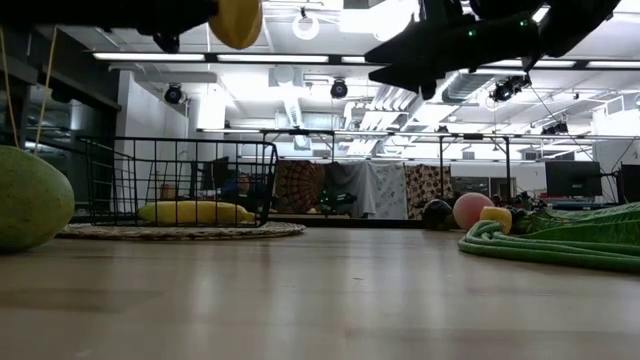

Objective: Build produce basket
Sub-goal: Put the yellow starfruit into the wire basket, then put the yellow lemon into the wire basket

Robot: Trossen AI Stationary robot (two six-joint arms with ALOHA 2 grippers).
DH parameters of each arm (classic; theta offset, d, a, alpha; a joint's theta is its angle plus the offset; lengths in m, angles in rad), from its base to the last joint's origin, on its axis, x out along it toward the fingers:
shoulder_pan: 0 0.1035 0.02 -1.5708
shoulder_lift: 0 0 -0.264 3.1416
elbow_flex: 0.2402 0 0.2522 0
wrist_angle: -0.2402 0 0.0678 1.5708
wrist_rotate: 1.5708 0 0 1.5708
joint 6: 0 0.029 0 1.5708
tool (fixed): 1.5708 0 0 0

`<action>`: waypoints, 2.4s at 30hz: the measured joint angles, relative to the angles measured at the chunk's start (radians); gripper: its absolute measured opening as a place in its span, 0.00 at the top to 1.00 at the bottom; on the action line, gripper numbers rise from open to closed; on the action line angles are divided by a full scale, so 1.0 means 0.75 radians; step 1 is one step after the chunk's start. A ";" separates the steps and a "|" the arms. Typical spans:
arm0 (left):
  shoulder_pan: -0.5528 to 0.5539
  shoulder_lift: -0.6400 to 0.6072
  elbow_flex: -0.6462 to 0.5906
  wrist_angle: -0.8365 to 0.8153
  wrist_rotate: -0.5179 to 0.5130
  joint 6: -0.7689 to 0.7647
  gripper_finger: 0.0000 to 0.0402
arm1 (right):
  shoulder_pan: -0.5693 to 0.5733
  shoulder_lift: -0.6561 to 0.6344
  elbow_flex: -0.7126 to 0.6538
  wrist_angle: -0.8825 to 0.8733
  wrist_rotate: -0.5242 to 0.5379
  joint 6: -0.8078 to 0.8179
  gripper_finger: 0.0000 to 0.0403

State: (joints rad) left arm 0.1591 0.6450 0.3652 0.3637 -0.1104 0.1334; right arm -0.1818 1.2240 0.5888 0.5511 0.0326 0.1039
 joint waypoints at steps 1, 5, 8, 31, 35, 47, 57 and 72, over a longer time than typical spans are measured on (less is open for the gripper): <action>0.033 -0.006 -0.039 0.072 0.039 -0.012 0.99 | 0.000 0.000 0.000 0.000 -0.010 -0.004 0.42; 0.126 -0.027 -0.153 0.194 0.143 -0.090 0.99 | 0.000 0.000 0.000 0.001 -0.029 -0.035 0.42; 0.149 -0.033 -0.187 0.197 0.166 -0.135 0.99 | 0.000 0.000 0.000 0.016 -0.031 -0.068 0.42; 0.157 0.053 0.055 -0.550 -1.012 -0.264 0.99 | 0.001 0.001 0.000 0.035 -0.009 -0.037 0.42; 0.201 0.172 0.117 -0.677 -1.113 -0.296 0.99 | 0.001 0.024 0.000 0.036 -0.009 -0.032 0.42; 0.366 0.457 0.338 -1.319 -0.953 -0.639 0.99 | -0.002 0.088 0.000 0.068 -0.009 0.002 0.42; 0.485 0.519 0.338 -1.374 -0.815 -0.635 0.99 | -0.002 0.088 0.000 0.070 -0.009 0.043 0.42; 0.490 0.569 0.338 -1.327 -0.877 -0.638 0.70 | -0.002 0.087 0.000 0.079 -0.009 0.037 0.42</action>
State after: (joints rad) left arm 0.5266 1.0721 0.6189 -0.6317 -0.7683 -0.3454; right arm -0.1833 1.2896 0.5888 0.6106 0.0261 0.1314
